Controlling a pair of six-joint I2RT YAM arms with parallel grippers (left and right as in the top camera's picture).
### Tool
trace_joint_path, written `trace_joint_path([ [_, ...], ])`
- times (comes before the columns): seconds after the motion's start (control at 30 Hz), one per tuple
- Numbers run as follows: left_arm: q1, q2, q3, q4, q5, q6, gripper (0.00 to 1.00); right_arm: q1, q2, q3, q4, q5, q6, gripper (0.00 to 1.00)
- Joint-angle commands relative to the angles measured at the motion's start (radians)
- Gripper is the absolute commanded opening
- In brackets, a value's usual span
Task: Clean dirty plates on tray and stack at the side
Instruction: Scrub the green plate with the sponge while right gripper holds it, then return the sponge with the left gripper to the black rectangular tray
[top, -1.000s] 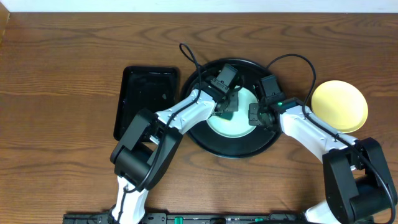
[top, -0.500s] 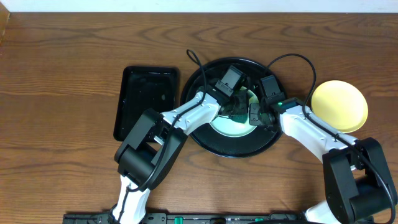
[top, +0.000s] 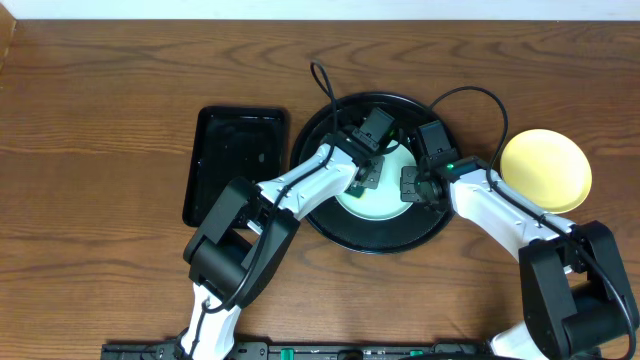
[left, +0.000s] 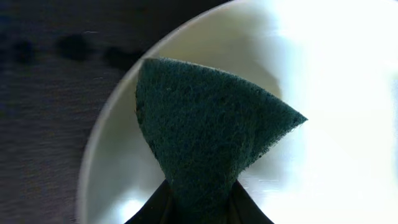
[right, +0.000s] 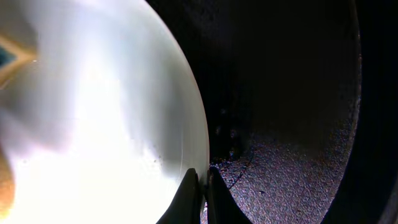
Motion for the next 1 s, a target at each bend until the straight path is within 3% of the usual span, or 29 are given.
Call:
trace_joint_path([
  [0.0,0.031,0.056,-0.027,-0.043,-0.155,0.013,0.08,-0.003,0.001,0.003,-0.019,0.019,-0.021,0.01],
  [0.2,0.031,0.056,-0.028,-0.036,-0.074,-0.074,0.08,-0.003,0.001,0.003,-0.019,0.026,-0.021,0.01],
  [0.47,0.032,0.039,0.003,-0.111,-0.216,-0.013,0.08,-0.003,0.001,0.003,-0.023,0.034,-0.021,0.01],
  [0.7,0.036,-0.053,0.116,-0.220,-0.216,0.037,0.09,-0.003,0.001,0.003,-0.039,0.043,-0.021,0.01],
  [0.97,0.101,-0.212,0.123,-0.301,-0.216,0.036,0.13,-0.003,0.001,0.003,-0.043,0.060,-0.021,0.01],
])
